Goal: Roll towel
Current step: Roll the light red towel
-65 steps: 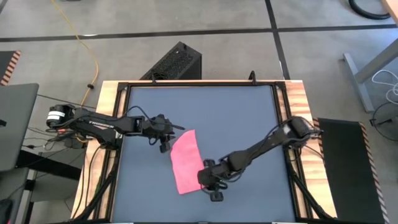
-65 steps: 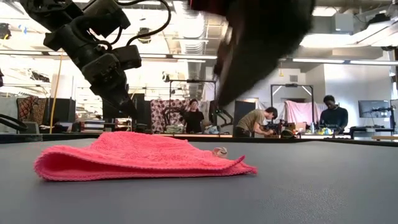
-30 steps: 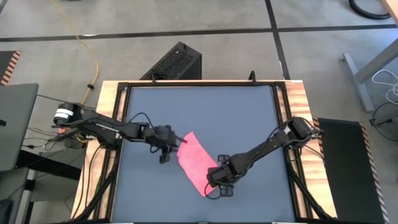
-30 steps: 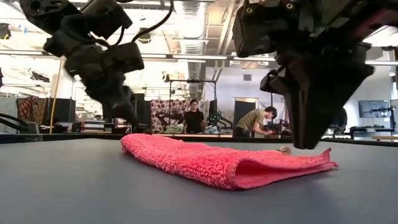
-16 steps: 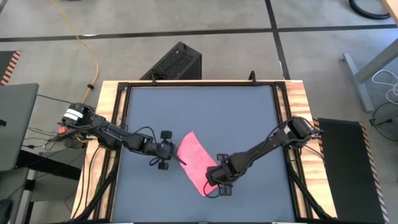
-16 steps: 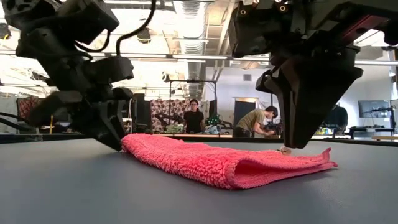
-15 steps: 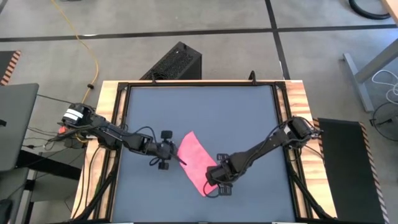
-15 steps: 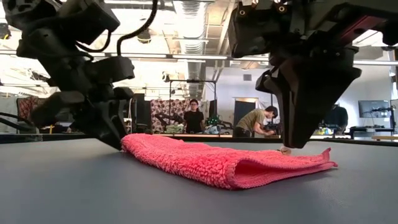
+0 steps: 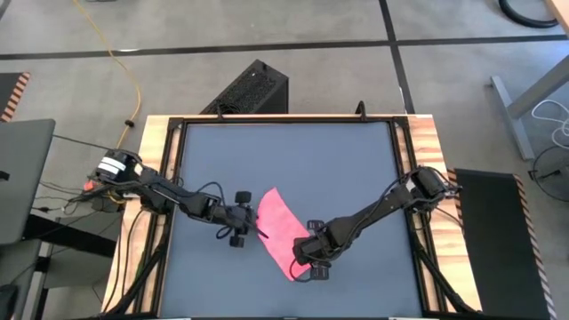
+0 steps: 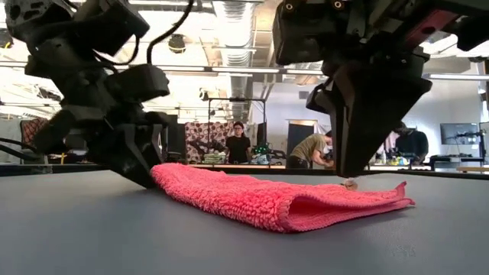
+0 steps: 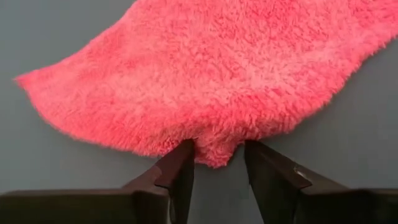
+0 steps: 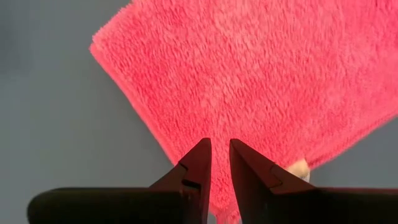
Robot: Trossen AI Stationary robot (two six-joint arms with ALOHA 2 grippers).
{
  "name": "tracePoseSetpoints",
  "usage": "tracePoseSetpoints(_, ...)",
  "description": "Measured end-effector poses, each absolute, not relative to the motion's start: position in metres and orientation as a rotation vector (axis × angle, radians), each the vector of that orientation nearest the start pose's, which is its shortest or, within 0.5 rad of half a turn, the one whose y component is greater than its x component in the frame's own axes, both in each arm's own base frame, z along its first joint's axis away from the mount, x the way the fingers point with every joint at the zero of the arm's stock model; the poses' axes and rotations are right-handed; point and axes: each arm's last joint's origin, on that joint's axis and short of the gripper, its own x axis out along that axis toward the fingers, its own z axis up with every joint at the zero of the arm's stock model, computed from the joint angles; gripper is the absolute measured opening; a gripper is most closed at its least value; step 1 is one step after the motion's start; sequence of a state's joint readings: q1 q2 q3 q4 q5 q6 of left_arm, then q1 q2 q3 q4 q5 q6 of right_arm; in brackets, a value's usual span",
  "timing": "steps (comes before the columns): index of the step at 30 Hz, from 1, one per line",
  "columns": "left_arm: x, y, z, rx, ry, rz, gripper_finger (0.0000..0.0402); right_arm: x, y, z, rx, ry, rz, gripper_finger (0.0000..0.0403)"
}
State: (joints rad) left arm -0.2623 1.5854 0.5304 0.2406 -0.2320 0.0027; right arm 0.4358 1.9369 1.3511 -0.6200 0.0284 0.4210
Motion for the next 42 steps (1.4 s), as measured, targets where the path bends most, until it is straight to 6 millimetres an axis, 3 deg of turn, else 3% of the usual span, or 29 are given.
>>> tracePoseSetpoints(7,0.273,-0.064,0.109,0.242,0.809,0.081,0.0133,0.35,0.162,0.174,0.097,1.23,0.092,0.0087)
tracePoseSetpoints(13,0.283,-0.063,0.123,0.373,0.86,0.081,0.0017,0.346,0.159,0.172,0.089,1.26,0.016,0.0087)
tracePoseSetpoints(18,0.297,-0.064,0.144,0.478,0.937,0.065,0.0003,0.341,0.156,0.155,0.115,1.236,-0.02,0.0087)
tracePoseSetpoints(23,0.305,-0.063,0.165,0.566,1.042,0.027,0.0001,0.334,0.152,0.143,0.153,1.238,-0.064,0.0087)
tracePoseSetpoints(29,0.308,-0.063,0.184,0.636,1.127,0.001,0.0,0.333,0.153,0.143,0.154,1.239,-0.064,0.0087)
tracePoseSetpoints(35,0.299,-0.06,0.189,0.653,1.256,0.035,0.0011,0.332,0.152,0.142,0.144,1.243,-0.055,0.0087)
tracePoseSetpoints(42,0.294,-0.059,0.188,0.594,1.318,0.045,0.0062,0.333,0.152,0.142,0.136,1.246,-0.048,0.0087)
